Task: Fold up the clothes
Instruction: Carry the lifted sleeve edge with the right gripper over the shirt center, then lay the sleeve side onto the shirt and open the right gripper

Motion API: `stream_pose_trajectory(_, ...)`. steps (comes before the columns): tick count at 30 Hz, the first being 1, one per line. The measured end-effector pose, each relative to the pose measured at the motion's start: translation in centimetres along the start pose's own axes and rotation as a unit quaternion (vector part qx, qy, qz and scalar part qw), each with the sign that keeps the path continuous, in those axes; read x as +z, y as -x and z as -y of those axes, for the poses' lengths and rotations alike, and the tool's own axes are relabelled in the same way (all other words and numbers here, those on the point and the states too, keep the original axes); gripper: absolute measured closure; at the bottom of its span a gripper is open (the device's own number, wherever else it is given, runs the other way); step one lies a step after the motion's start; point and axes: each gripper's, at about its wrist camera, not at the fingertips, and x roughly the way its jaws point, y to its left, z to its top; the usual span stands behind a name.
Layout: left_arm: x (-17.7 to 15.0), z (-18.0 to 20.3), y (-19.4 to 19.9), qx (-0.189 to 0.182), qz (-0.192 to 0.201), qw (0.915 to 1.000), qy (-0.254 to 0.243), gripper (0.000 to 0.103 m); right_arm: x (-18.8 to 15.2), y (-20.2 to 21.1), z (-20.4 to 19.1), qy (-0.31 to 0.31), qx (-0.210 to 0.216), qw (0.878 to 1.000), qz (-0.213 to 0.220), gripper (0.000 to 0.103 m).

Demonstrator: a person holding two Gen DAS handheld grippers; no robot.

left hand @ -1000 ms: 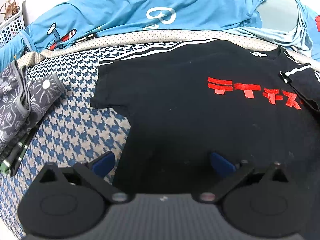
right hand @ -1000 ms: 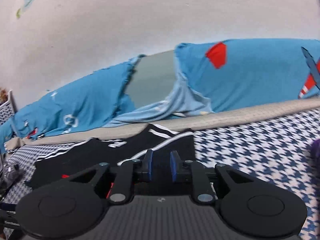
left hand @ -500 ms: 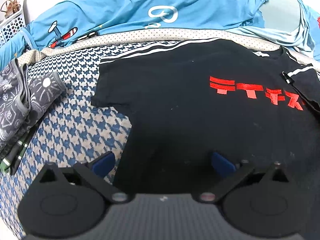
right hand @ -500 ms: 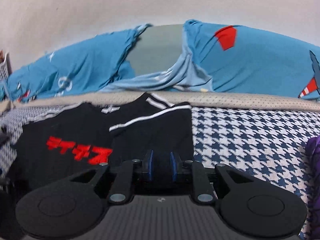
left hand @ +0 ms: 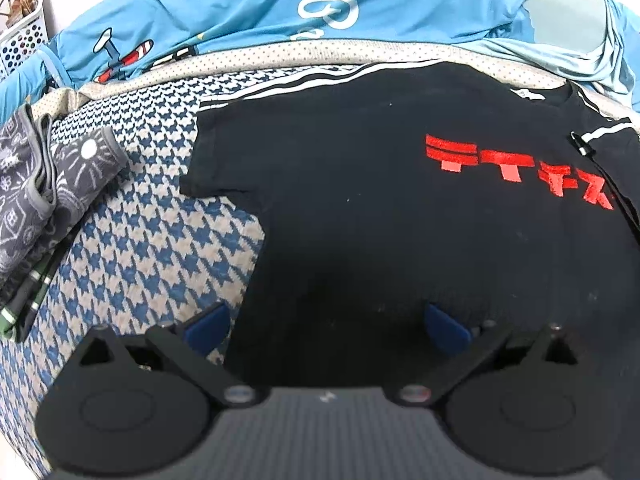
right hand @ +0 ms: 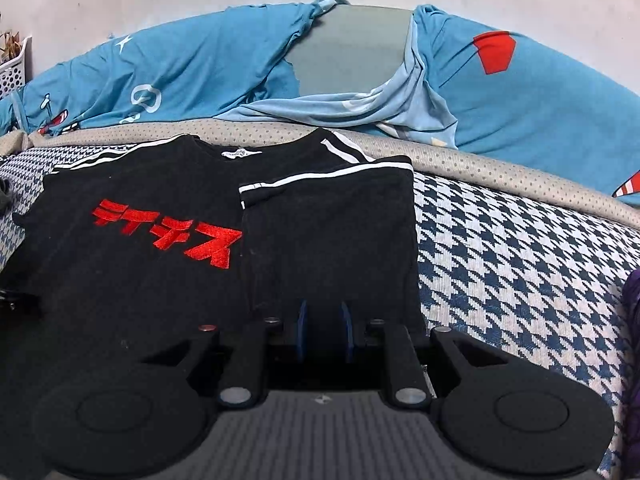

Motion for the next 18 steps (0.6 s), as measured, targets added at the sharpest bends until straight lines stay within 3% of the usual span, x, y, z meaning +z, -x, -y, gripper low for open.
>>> stream_pose_trajectory(4,0.0,-0.1,-0.1,-0.003,-0.001,1.0000,0.003,0.000,0.3,0.3,-0.9,-0.003,-0.025,1.000,-0.007,0.085)
stream_pose_trajectory(13,0.2,-0.4,0.3,-0.016,0.010,0.9998,0.005,0.000,1.4,4.1,-4.0,-0.018,-0.027,0.999,0.034,0.083)
stream_pose_trajectory(18,0.4,-0.5,0.4,-0.019,0.014,0.9997,0.008,0.000,1.1,5.4,-5.8,-0.031,-0.014,0.999,0.029,0.075)
